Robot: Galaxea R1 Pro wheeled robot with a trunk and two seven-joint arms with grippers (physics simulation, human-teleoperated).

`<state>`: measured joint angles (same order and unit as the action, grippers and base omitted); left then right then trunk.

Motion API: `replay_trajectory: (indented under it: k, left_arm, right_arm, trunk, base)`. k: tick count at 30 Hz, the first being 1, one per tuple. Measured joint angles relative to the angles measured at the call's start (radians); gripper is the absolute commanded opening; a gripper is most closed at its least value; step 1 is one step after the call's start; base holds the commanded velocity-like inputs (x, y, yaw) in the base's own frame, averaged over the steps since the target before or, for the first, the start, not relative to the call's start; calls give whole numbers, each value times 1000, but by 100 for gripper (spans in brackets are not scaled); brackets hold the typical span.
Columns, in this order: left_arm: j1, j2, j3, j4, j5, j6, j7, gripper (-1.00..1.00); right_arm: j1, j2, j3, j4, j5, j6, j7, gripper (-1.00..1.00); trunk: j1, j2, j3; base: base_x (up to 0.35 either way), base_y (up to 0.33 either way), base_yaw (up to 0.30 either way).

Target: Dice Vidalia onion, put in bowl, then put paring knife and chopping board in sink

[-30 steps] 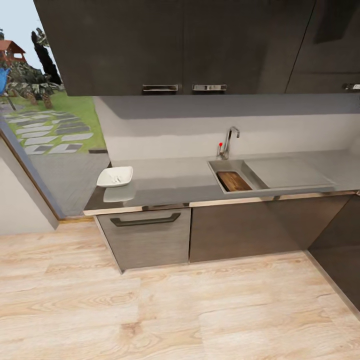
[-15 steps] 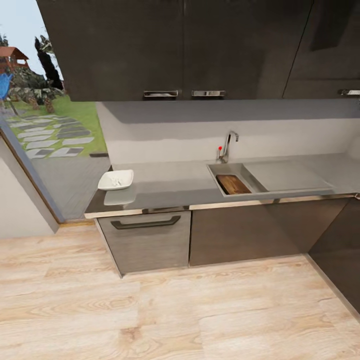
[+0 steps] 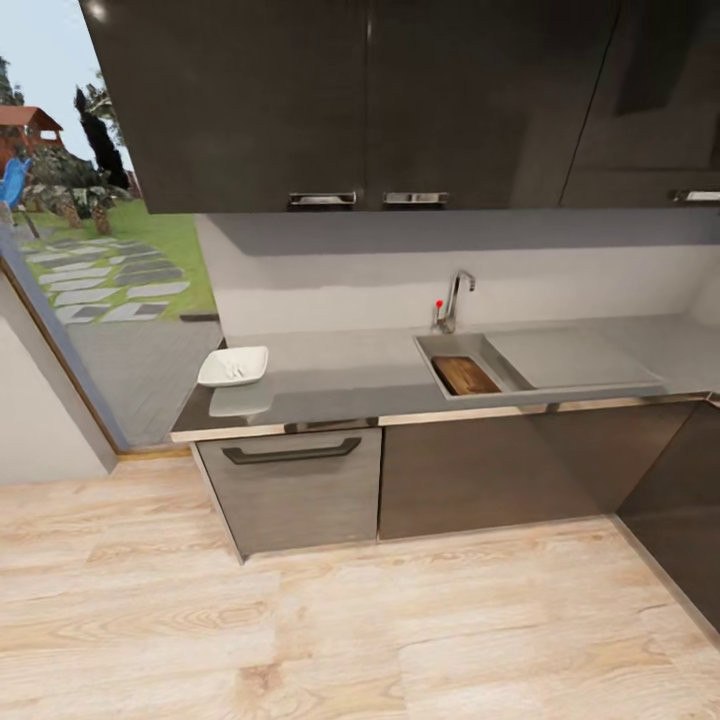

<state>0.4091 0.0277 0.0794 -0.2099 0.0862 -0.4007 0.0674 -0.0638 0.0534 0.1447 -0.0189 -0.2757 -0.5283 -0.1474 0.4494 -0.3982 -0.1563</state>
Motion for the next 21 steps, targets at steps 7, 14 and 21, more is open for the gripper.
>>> replay_trajectory:
  k: [7,14,21]
  left_arm:
    - [0,0,0,0,0,0,0,100]
    - [0,0,0,0,0,0,0,100]
    - [0,0,0,0,0,0,0,100]
  right_arm:
    - [0,0,0,0,0,0,0,100]
    - [0,0,1,0,-1,0,0,100]
    - [0,0,0,0,-1,0,0,100]
  trunk:
    - [0,0,11]
    - [0,0,22]
    - [0,0,33]
  base:
    - [0,0,0]
    - [0,0,0]
    - [0,0,0]
